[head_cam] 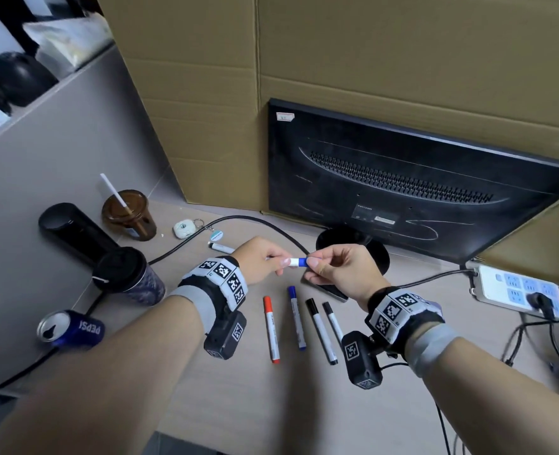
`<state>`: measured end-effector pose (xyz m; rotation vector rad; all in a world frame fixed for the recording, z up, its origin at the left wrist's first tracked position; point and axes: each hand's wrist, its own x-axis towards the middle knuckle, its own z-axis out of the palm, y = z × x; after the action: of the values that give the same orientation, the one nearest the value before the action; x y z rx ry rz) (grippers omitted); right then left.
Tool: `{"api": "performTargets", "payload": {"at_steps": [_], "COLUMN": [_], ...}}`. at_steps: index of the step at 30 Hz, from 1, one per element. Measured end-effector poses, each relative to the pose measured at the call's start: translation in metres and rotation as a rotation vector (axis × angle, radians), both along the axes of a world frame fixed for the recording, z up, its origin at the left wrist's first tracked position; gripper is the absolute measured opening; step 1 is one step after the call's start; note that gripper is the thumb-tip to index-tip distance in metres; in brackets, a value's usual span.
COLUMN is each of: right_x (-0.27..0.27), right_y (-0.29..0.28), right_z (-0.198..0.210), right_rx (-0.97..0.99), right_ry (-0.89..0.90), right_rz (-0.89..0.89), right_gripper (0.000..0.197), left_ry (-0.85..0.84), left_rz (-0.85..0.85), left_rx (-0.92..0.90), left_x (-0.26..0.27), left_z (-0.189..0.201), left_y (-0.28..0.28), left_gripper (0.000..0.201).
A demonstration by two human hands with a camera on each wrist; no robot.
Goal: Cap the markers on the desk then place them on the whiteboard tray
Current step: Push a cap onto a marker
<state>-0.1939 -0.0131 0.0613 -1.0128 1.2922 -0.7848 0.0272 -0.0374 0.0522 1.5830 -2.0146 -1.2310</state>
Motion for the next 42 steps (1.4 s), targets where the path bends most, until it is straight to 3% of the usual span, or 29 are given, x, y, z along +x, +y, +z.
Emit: {"api": "performTargets", "payload": {"at_steps": [2,8,15,20,24,30,36,42], "right_x": [-0.001,0.005,0.024,0.039,0.045,0.047,0.06,0.067], "right_y": [0.001,0.003,-0.003,-0.005,-0.008,-0.002,0.006,0.004], "right_z": [0.0,-0.003,-0.013,-0.026,-0.041,-0.082,-0.113,-0.118], "right_rx": [0.005,-0.014,0.074,0.161,0.153,0.053,0.028,-0.045], "right_ry": [0.005,-0.018,-0.238,-0.22,-0.051,0.497,0.681,0.827], "right_rz": [0.001,0.014,-0.18,-0.061,-0.016,0.207,0.326,0.375], "right_gripper": [0.017,0.019,0.022,0.033,0.034,0.056,0.053,0.053], "left_ry": [0.024,0.056,0.213,0.354,0.203,0.059,0.052,0.062], "left_rz": [0.003,0.01,0.212,0.24,0.303,0.426,0.443,0.457], "left_rx": [0.02,0.033,0.186,0.29,0.359,0.296,0.302,0.292], "left_x": [-0.001,0.005,0.014,0.022,0.034,0.056,0.057,0.061], "left_z": [-0.003,-0.006,-0.017,-0.021,-0.036,-0.078,-0.116,-0.129], "left_y": [0.003,0.005,0.007,0.014,0.016,0.019,0.02,0.012], "left_gripper": [0.022,0.022,0.024,0.022,0.013,0.011,0.008,0.007]}}
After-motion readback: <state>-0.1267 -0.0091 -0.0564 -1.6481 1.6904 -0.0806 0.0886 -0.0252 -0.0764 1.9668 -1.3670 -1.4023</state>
